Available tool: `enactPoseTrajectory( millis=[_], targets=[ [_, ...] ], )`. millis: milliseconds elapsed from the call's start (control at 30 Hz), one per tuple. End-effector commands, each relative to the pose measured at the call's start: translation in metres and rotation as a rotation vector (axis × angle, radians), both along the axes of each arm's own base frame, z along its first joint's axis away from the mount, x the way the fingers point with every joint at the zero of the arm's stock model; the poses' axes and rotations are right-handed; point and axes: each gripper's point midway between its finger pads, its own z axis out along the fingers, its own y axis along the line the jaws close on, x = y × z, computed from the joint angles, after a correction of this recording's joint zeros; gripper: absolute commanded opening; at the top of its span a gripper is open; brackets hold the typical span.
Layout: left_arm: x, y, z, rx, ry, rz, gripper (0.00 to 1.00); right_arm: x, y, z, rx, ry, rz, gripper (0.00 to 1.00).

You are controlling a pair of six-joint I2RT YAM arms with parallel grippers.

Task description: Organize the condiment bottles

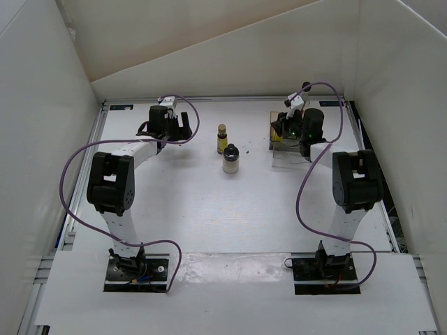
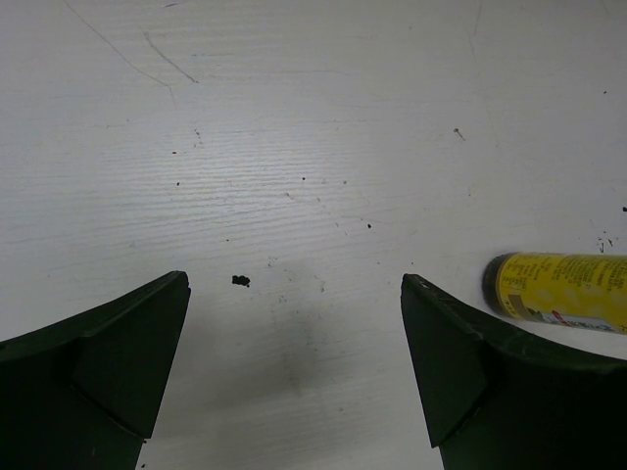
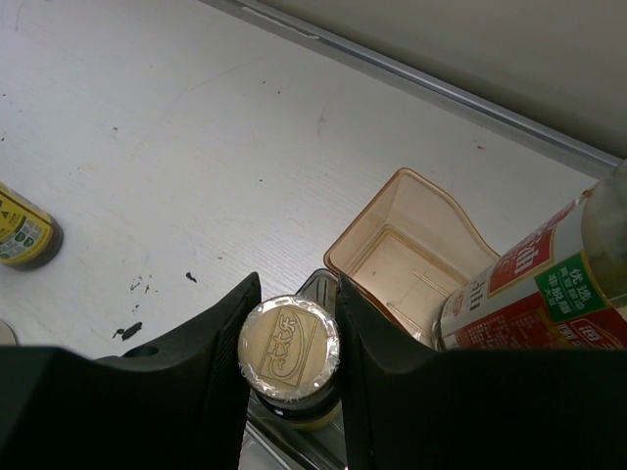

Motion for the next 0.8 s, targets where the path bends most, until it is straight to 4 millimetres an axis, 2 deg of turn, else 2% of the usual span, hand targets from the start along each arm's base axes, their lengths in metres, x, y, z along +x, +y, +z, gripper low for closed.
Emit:
enactPoseTrajectory(
  millis=[0, 100, 233, 467, 567, 600, 667, 767],
  targets=[
    [0.005, -0.001, 0.014, -0.016, -0.033, -0.004, 1.0, 0.006, 0.002, 0.036, 0.016, -0.122, -0.005, 0.35],
    [0.004, -0.001, 0.01, -0.018, -0.024, -0.004, 1.0, 0.005, 0.002, 0.036, 0.014, -0.118, -0.006, 0.4],
    [0.003, -0.001, 0.011, -0.026, -0.029, -0.002, 1.0, 0.002, 0.002, 0.032, 0.006, -0.11, -0.009, 0.53],
    [0.002, -0.003, 0.014, -0.032, -0.035, -0.008, 1.0, 0.0, 0.0, 0.036, -0.026, -0.132, -0.034, 0.64],
    [0.001, -0.003, 0.019, -0.037, -0.043, -0.008, 1.0, -0.001, 0.0, 0.044, -0.052, -0.163, -0.045, 0.68],
    [0.001, -0.004, 0.021, -0.036, -0.046, -0.008, 1.0, -0.001, -0.001, 0.055, -0.068, -0.197, -0.053, 0.68],
    [0.0, -0.003, 0.023, -0.041, -0.051, -0.008, 1.0, -0.001, -0.003, 0.062, -0.082, -0.22, -0.069, 0.69],
    [-0.001, -0.002, 0.031, -0.047, -0.067, -0.005, 1.0, -0.005, -0.007, 0.095, -0.093, -0.292, -0.083, 0.69]
  ],
)
